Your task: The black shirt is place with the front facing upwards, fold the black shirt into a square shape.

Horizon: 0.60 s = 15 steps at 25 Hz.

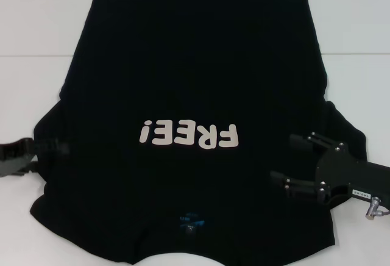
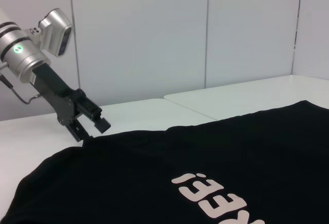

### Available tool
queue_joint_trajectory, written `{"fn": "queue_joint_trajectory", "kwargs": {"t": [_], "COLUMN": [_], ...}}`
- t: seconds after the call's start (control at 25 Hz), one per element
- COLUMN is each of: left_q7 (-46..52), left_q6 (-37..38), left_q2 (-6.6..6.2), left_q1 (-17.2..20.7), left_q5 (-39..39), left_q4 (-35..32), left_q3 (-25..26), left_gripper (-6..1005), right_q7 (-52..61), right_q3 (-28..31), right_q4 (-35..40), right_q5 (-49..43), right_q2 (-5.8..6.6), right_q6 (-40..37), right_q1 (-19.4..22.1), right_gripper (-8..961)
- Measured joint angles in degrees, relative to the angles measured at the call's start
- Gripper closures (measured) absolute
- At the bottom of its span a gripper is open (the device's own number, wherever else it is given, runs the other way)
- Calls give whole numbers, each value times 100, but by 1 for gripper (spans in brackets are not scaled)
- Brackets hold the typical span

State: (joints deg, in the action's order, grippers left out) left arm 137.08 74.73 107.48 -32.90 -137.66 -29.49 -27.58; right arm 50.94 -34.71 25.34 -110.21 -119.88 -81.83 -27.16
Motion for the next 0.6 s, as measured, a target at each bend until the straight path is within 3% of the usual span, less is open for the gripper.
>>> {"fn": "queue_joint_trajectory", "kwargs": {"t": [0.24,0.6], "left_q7": [-39,-51], "left_q6": [48,-206], "left_q2": [-33,-20], "left_q1": [39,56], "left_q5": [11,-36], "left_q4": [-3,-1], "left_q3": [524,422], "left_gripper": [64,65], "right_q7": [-9,-21], "right_q3": [0,0], "right_q4": [0,-9], "right_q5": [0,-1], "right_q2": [0,0], "right_q6": [0,0], "right_q1": [0,-3], "right_gripper": [11,11]}}
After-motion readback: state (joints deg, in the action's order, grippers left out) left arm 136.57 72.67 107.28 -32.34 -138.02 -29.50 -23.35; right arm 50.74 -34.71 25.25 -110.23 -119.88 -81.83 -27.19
